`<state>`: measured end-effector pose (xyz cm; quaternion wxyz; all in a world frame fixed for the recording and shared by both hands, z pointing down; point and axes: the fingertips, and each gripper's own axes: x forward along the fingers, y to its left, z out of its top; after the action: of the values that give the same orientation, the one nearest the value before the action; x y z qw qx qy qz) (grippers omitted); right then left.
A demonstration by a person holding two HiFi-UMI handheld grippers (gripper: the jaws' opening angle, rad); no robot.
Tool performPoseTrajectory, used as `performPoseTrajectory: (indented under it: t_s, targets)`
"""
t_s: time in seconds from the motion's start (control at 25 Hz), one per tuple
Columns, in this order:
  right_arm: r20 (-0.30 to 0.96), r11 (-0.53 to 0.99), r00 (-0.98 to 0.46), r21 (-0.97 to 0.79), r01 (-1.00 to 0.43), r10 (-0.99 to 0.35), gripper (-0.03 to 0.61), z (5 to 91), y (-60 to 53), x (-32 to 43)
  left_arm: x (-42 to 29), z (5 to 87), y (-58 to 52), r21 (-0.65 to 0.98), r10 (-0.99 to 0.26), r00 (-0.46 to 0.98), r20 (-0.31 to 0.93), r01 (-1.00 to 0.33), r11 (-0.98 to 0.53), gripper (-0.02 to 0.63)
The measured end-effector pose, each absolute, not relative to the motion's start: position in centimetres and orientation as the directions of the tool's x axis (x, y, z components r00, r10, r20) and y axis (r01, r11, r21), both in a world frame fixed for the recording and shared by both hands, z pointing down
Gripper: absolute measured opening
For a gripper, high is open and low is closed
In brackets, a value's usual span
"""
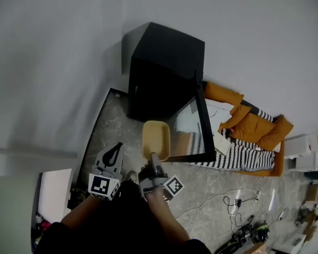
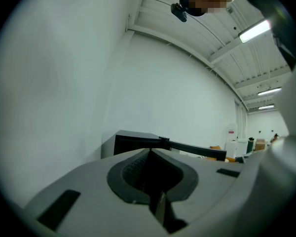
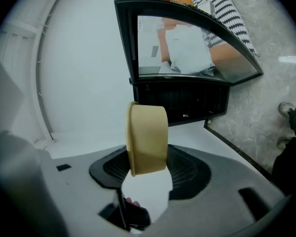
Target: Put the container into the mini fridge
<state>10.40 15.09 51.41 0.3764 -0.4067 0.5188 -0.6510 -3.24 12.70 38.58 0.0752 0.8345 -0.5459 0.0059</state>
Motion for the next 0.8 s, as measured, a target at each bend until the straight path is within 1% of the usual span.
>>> performPoseTrajectory:
  t_s: [0.32,0.52,0.8]
  targets:
    - [0.150,-0.188,-0.370,-0.980,0.068,-0.917,0.210,52.4,11.4,10.8,-2.7,38.7,8.9,0.112,-0.910,0.406,0.087,-0.911,-0.396,0.005]
    - [0.150,-0.184,-0.346,-0.981,0.068,-0.926,0.210,52.8,8.3,10.6,-2.4,40.4,5.5,0.109,-0.887,0.456,0.072,-0.888,-0.448,0.005]
    - [0.158,-0.187,-0.298,-0.980,0.071,-0.942,0.210,53.3,3.3,9.5,-3.4,40.4,-0.6,0.139,-0.869,0.488,0.081,-0.869,-0.475,0.005]
